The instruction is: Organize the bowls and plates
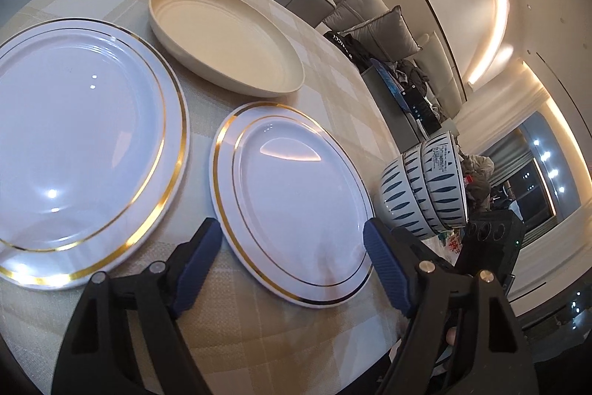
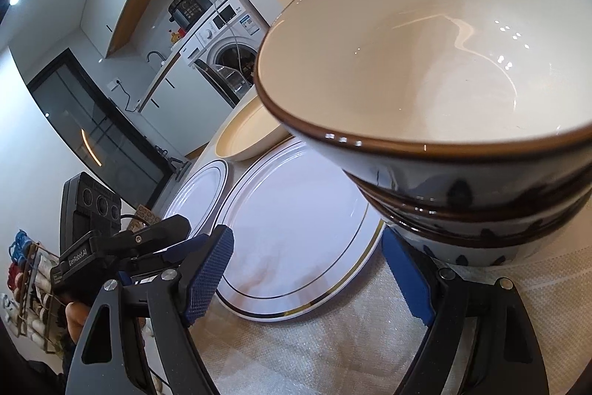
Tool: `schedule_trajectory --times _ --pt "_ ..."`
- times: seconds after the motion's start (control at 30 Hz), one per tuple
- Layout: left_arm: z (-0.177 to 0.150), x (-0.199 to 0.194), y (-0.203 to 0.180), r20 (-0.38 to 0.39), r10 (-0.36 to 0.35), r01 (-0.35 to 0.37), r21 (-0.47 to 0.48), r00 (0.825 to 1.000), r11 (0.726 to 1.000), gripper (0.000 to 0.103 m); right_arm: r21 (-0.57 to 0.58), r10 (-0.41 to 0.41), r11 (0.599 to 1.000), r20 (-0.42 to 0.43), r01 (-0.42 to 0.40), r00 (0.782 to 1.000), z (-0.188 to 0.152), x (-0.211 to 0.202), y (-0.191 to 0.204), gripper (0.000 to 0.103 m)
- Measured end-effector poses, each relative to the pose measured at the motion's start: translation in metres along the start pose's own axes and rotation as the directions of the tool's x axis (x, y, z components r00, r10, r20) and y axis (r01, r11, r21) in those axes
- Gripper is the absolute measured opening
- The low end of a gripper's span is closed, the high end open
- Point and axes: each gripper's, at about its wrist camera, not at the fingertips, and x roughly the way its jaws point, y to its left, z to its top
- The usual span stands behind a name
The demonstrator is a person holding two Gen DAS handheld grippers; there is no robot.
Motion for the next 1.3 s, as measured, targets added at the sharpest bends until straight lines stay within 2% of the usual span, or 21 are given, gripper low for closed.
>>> schedule_trajectory --times 0.8,1.0,1.3 --pt "-0.047 -0.027 -0.016 -0.038 0.041 -0.037 0.079 0.998 0.996 0.078 -0.033 0.020 0.999 -0.040 -0.021 0.999 -0.020 -0.022 0.013 0.084" --pt "-0.041 -0.028 -0.015 -0.018 0.093 -0.090 0.110 0.996 0.990 0.080 -0.029 0.004 1.000 -0.027 -0.005 1.000 -0.012 -0.023 0.005 0.084" --pt "-0.019 -0.013 -0.014 -0.002 0.097 -0.096 0.122 0.995 0.988 0.081 -0.047 0.000 0.999 -0.027 -0.001 1.000 -0.004 -0.013 0.004 0.084"
